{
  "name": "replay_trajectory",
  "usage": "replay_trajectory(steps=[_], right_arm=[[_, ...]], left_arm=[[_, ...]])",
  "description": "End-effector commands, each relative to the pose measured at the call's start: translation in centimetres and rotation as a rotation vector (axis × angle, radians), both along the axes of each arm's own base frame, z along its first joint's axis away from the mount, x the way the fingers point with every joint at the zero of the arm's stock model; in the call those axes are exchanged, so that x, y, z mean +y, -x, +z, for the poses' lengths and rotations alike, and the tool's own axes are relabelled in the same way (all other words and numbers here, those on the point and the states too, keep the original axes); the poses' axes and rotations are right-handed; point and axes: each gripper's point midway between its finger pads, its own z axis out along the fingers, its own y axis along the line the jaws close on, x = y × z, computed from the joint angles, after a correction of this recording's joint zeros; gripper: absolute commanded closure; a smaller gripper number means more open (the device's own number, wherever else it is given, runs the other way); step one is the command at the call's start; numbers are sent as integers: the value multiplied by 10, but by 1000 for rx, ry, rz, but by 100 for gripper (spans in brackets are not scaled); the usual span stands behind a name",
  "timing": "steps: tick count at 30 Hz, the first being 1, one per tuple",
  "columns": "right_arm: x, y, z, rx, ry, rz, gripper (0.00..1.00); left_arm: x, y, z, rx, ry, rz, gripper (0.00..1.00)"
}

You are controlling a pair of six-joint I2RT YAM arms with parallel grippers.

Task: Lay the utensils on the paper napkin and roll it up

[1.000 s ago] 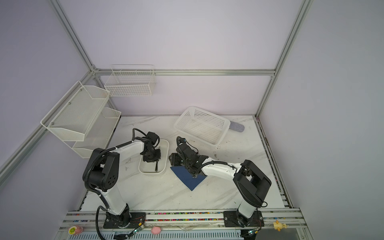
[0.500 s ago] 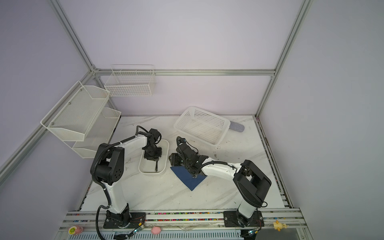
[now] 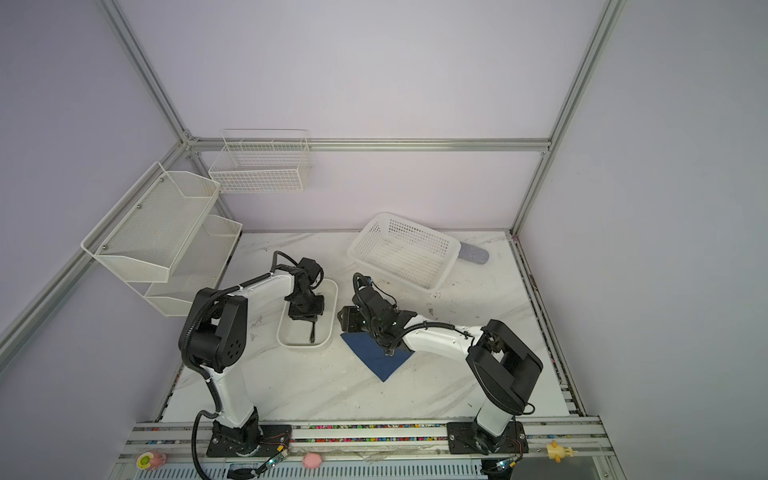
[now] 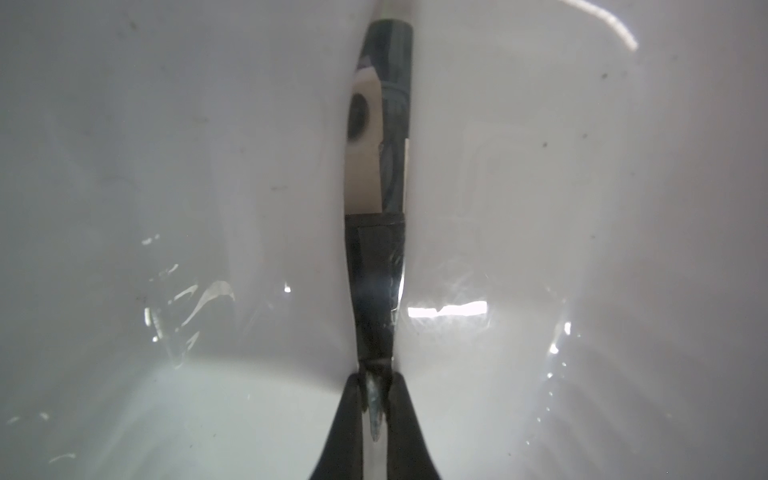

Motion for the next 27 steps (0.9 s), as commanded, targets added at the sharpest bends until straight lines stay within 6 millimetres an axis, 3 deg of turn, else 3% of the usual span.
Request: replay_trajectory(steps=[1,7,17,22,27], right_arm=[[-3,1,2,-1,10,-12,43],[-5,1,3,-6,11,-17,43],[-6,1,-1,-2,19,-21,43],[-7,2,-3,0,23,-22,43],[-8,1,-4,1,27,-25,43]], left_arm=[[-3,-11,18,-140,24,36,95],[-1,-26,29,-228,21,52,94],[-6,-47,13,-258,25,70,92],[-8,-47,-4,-219,25,75,90],[-8,-48,-9,-213,23,79,89]])
